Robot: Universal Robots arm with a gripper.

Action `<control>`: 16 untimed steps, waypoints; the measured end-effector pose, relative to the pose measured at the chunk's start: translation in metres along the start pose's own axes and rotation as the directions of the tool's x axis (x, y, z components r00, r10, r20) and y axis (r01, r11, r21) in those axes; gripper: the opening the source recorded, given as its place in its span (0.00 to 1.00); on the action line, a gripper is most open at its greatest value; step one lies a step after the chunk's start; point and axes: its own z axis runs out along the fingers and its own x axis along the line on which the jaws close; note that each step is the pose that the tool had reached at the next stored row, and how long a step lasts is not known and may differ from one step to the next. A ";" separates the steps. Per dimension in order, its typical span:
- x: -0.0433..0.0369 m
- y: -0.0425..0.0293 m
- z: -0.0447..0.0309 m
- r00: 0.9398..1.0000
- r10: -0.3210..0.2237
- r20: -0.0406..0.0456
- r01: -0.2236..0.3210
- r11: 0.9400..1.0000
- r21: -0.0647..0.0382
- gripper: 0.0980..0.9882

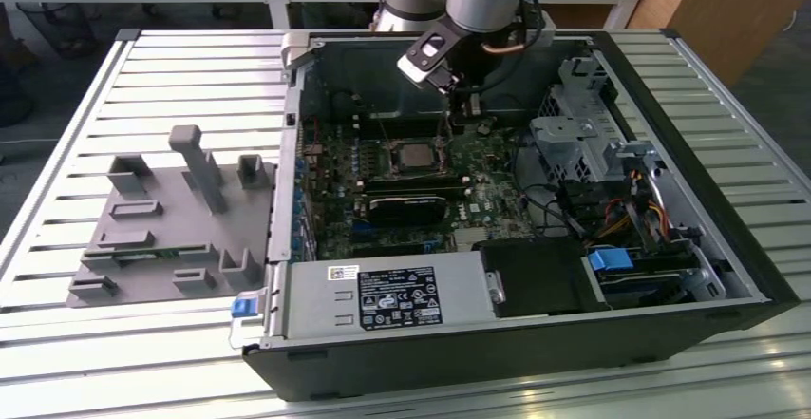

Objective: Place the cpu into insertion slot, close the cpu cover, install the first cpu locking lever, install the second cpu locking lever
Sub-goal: 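Close the cpu cover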

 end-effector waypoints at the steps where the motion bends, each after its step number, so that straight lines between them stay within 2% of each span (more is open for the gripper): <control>1: 0.0000 -0.0007 0.0003 1.000 0.000 0.000 0.000 1.000 0.000 0.01; 16: 0.0001 -0.0112 0.0035 1.000 0.000 0.000 0.000 1.000 0.000 0.01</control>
